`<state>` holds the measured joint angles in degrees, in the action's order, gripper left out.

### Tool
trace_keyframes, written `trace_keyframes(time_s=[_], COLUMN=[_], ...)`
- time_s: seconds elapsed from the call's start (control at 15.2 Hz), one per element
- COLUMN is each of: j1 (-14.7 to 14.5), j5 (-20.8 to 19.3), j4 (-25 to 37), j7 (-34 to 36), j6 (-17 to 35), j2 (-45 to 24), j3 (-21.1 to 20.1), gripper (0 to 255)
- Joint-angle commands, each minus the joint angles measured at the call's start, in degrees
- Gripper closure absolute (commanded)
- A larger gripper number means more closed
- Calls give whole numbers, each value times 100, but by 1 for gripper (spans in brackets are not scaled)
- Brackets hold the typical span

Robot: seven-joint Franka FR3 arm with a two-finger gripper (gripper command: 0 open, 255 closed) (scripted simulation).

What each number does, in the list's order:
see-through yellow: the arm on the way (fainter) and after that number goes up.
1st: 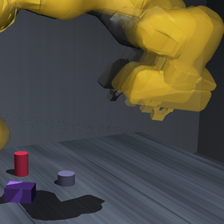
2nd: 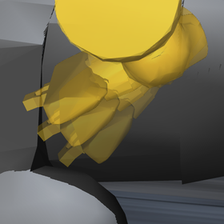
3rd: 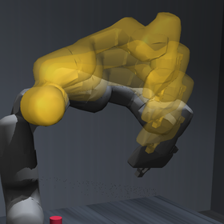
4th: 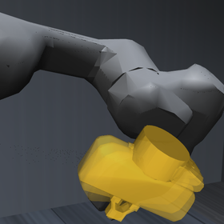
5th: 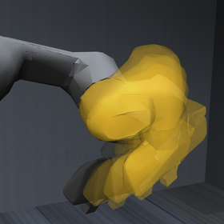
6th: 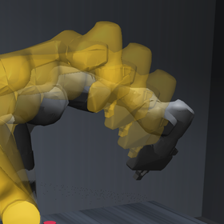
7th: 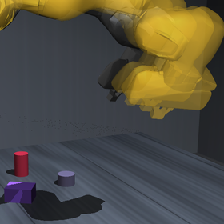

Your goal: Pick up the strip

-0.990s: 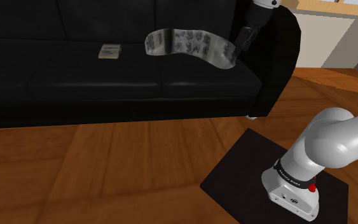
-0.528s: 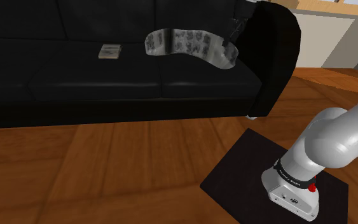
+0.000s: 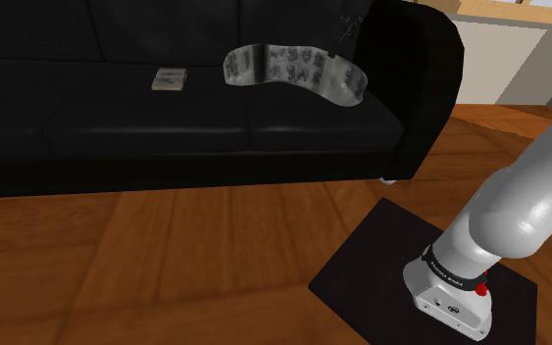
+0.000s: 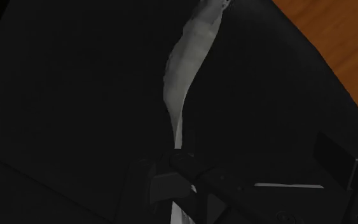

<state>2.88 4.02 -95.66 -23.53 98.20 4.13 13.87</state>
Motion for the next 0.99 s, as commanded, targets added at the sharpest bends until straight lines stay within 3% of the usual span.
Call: trace_keyframes(time_s=[0.0,0.4,0.46,0.92], j1=[40,538,582,456], j5=[211,928,962,876], j4=[699,3309,3479,2428], j7=[-159,-615,-624,-699], j6=[-160,-1063,-1128,-377], j2=[-598,-2522,-2634,-2333], j3=[79,216,206,198], gripper=[0,0,0,0])
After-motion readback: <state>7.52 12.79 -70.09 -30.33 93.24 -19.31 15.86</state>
